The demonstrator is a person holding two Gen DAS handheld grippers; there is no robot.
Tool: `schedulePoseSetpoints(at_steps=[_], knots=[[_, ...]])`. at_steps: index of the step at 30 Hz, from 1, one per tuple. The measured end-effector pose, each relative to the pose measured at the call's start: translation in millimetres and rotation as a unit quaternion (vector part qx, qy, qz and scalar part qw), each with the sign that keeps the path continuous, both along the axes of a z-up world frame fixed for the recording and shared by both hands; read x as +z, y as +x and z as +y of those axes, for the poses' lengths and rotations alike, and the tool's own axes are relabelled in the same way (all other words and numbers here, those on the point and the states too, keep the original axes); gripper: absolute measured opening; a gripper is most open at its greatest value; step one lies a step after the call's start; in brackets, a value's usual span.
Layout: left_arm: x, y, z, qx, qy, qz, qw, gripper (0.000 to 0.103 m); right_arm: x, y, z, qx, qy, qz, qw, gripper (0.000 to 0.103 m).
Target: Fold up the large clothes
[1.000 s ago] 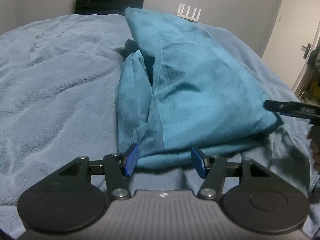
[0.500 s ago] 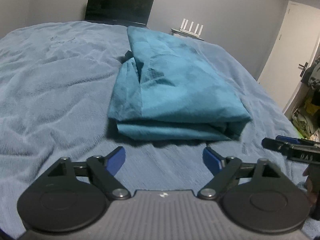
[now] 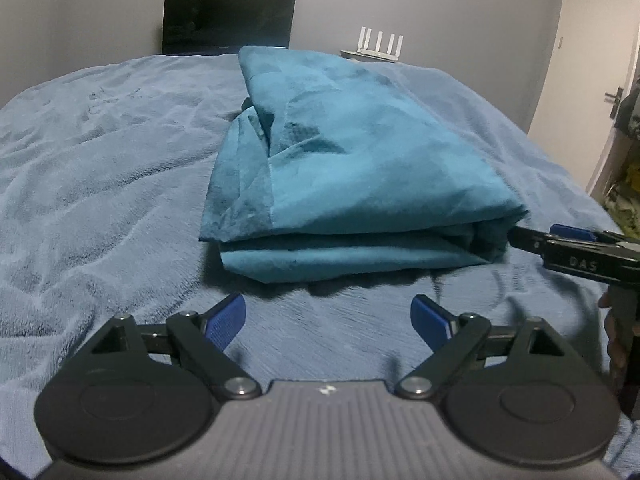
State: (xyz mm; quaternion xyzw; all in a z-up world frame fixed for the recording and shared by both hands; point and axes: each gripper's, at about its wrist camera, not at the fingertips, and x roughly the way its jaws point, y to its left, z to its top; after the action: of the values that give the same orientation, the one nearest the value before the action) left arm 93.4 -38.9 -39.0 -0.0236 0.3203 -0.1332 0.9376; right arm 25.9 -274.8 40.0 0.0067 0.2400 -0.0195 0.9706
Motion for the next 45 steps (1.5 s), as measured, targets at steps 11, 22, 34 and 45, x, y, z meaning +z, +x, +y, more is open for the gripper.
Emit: schedulePoseSetpoints(at_steps=[11, 22, 34, 45], knots=[[-9, 57, 6, 0.047, 0.04, -0.04, 0.9973, 0.089, -23, 21, -1, 0.052, 0.031, -0.015, 0.998, 0.079], [-7, 56, 10, 0.072, 0.031, -0.075, 0.9942, 0.089, -29, 23, 4, 0.056, 0.023, 0.003, 0.998, 0.078], [-23, -3, -19, 0.048, 0.067, -0.059, 0.9949, 0.102, -22, -15, 20, 0.053, -0.009, 0.021, 0.998, 0.103], [-35, -30, -37, 0.014, 0.1, -0.059, 0.9931, 0.102, -20, -34, 18, 0.038, -0.01, 0.034, 0.999, 0.103]])
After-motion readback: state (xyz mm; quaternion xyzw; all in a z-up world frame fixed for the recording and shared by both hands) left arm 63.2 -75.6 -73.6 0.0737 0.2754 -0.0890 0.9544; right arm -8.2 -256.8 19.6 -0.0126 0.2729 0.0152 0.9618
